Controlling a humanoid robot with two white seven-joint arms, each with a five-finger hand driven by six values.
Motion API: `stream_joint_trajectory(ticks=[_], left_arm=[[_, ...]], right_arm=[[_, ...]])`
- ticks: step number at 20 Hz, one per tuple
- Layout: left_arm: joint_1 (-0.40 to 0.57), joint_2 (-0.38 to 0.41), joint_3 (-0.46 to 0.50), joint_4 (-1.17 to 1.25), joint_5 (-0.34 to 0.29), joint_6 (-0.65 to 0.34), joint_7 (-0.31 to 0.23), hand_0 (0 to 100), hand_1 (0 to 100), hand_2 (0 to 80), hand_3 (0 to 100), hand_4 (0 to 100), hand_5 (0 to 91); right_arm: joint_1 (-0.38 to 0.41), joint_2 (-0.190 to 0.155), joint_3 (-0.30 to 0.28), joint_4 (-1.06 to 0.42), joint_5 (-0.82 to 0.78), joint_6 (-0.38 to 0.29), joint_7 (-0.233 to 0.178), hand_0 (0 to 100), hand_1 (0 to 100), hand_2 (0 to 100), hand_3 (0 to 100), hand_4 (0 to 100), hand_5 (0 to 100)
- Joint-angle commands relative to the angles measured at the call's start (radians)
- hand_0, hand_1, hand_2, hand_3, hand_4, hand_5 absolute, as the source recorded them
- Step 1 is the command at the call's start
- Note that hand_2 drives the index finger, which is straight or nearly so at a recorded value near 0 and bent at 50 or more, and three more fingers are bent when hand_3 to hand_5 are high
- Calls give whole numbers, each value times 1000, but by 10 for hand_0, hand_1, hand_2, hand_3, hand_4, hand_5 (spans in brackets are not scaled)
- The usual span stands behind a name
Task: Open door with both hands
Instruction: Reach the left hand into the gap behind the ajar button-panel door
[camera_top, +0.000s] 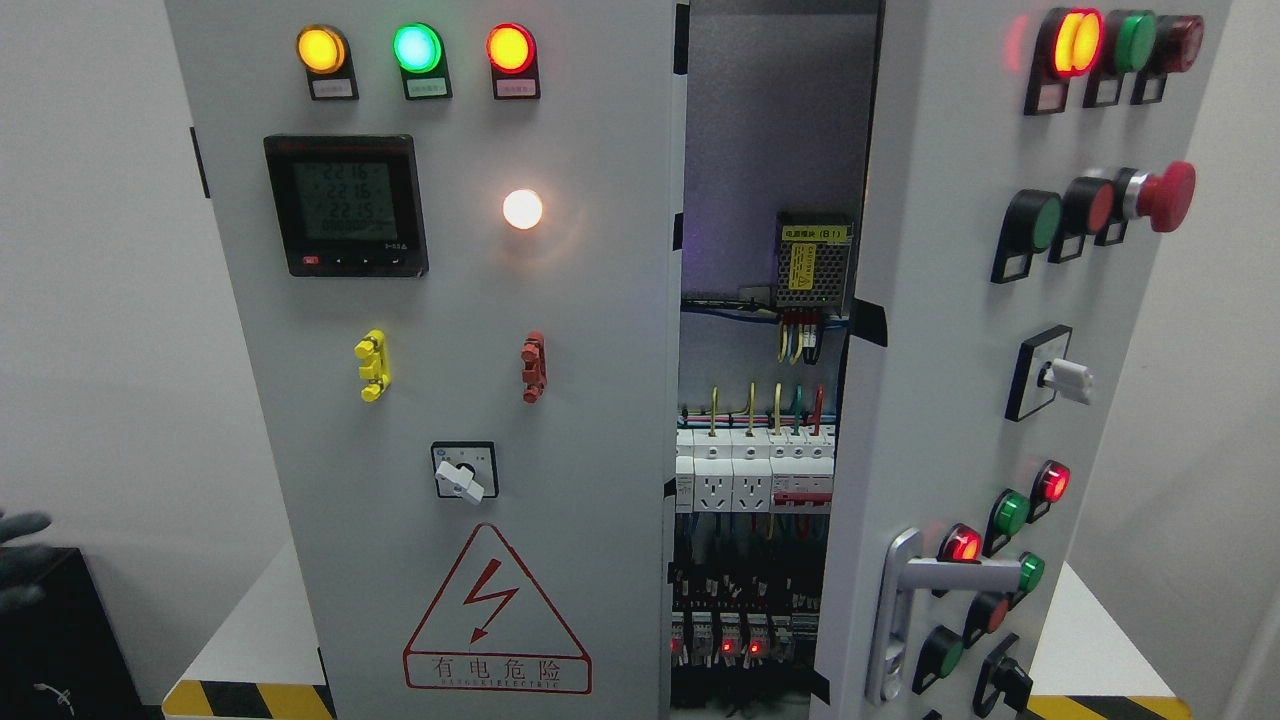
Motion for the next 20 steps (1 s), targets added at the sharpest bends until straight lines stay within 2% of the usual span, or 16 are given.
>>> stream_joint_trajectory(ticks=[1, 2, 4, 8, 10, 12, 14, 18, 20], left_arm=[[-976, 177, -1330, -237, 30, 14, 11, 0, 0, 0, 0, 0, 0], [-1065, 145, -1424, -233, 30, 18, 14, 0, 0, 0, 0, 0, 0], [-1164, 81, -1568, -231, 30, 18, 69, 0, 0, 0, 0, 0, 0], [-1189, -68, -1690, -211, 47, 15, 290, 0, 0, 0, 0, 0, 0], [-1187, -158, -1711, -204, 96, 13, 341, 0, 0, 0, 0, 0, 0], [-1187, -246, -1710, -202, 145, 10, 349, 0, 0, 0, 0, 0, 0], [-1192, -322, -1696, -207, 154, 5, 347, 0, 0, 0, 0, 0, 0], [-1190, -393, -1557, -204, 220, 13, 347, 0, 0, 0, 0, 0, 0], [-1187, -442, -1501, -191, 232, 14, 347, 0, 0, 0, 0, 0, 0]], right_arm=[[-8, -1, 0, 9, -9, 0, 0, 0, 0, 0, 0, 0, 0], [-8, -1, 0, 9, -9, 0, 0, 0, 0, 0, 0, 0, 0], [-8, -1, -1, 9, -9, 0, 0, 0, 0, 0, 0, 0, 0], [-8, 1, 0, 9, -9, 0, 0, 0, 0, 0, 0, 0, 0], [-8, -1, -1, 9, -11, 0, 0, 0, 0, 0, 0, 0, 0], [-8, -1, 0, 9, -11, 0, 0, 0, 0, 0, 0, 0, 0], [-8, -1, 0, 9, -11, 0, 0, 0, 0, 0, 0, 0, 0], [-8, -1, 0, 9, -11, 0, 0, 0, 0, 0, 0, 0, 0], [-8, -1, 0, 9, -11, 0, 0, 0, 0, 0, 0, 0, 0]])
